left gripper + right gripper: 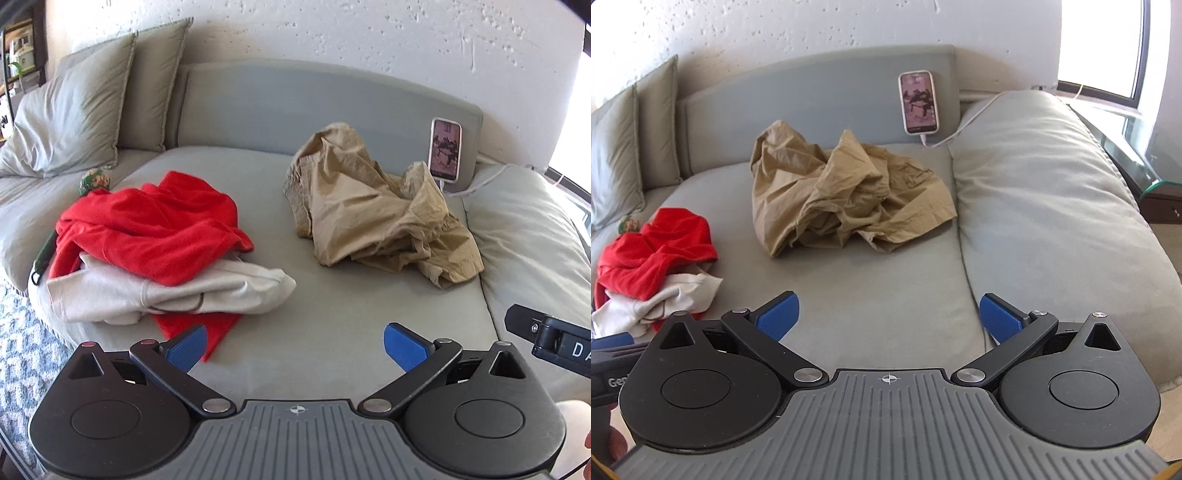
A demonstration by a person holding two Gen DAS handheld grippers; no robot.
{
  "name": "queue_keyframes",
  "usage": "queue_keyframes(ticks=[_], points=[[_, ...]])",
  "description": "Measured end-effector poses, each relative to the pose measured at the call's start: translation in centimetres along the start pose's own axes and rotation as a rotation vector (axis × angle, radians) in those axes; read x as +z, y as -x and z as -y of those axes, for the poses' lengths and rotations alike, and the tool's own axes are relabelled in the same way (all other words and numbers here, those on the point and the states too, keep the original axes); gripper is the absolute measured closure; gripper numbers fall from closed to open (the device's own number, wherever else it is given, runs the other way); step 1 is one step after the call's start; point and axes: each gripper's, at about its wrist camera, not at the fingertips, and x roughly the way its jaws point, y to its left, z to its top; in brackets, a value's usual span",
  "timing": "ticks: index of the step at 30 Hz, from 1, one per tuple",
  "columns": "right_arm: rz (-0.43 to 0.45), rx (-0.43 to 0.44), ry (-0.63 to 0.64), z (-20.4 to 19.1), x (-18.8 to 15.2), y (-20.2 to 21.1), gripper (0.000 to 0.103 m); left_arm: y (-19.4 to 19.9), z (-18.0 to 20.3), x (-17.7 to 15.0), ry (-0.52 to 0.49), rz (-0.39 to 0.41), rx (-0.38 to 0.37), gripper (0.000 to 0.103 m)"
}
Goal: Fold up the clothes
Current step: 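Reach the right tool to the khaki trousers and close on the waistband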
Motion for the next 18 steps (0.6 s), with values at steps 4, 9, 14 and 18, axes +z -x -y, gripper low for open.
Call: queue_keyframes(ticks=[4, 9, 14, 18], points=[[0.035, 0.028, -0.001, -0.2, 1.2, -1.6, 0.000, -0.7, -0.4, 1.3, -0.027, 0.055, 0.038, 0.001], [0.039, 0.176, -0.053, -0.5, 2.4, -5.7, 0.000, -2.9, -1.7, 2.2, 0.047, -0.039, 0.022, 0.001], [0.054, 0.211, -0.065, -1.9, 2.9, -10.6, 0.000, -4.5, -3.4, 2.1, 0.103, -0.069, -0.044, 0.001], [0.022, 0.240, -0.144, -2.2, 3.9, -14.1, 0.000, -4.6, -3.1, 2.5, 0.082, 0.042, 0.057, 0.003]])
